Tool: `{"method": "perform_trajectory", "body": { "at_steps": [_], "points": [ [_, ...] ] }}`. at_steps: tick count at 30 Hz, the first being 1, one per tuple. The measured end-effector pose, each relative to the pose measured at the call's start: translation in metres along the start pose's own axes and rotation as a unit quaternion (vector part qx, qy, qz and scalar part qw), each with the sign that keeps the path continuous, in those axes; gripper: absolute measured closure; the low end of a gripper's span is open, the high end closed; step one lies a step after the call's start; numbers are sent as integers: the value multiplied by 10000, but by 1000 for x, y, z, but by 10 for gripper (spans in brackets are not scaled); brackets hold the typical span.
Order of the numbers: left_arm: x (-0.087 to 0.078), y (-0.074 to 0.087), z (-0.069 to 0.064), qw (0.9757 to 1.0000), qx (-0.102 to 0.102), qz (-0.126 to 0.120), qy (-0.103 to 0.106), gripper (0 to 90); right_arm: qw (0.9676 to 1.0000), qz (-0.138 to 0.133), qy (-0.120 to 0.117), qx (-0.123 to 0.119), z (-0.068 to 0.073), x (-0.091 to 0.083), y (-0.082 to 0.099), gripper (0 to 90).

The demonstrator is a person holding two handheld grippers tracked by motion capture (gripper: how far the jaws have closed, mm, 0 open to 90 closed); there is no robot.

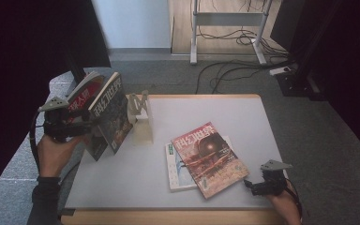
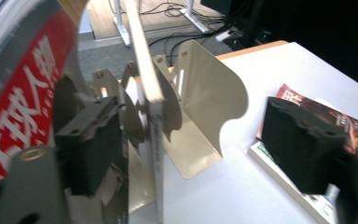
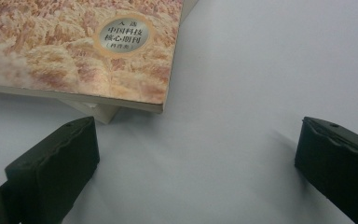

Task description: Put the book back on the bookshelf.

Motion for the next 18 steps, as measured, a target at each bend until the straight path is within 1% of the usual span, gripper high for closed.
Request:
{"method": "perform_trajectory", "body": {
  "at_steps": [2,5,7,10,13,16,18],
  "points": [
    [0,5,-5,10000,18,3,66,140,10000,0,0,0,0,0,0,0],
    [1,13,-13,9999,26,16,158,113,10000,6,-2,-3,0,0,0,0],
    [2,21,-20,9997,102,61,222,87,10000,7,-1,-5,0,0,0,0],
    [6,31,-27,9995,159,112,241,44,10000,6,1,-6,0,0,0,0],
    [14,41,-36,9990,189,141,368,23,10000,-2,6,-5,0,0,0,0],
    [24,53,-45,9983,337,225,412,4,10000,1,3,5,0,0,0,0],
    [33,60,-52,9976,418,263,489,0,10000,0,4,5,0,0,0,0]
  ]
}}
Point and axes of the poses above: each handheld gripper's, and its own axes: x roughly forward along the jaws, y roughly out of its underside, z roughly to its left, the point moved 10 cm from there along x, roughly forward along the jaws, and after that the axes turned 9 degrees about z, right-handed, at the moved point
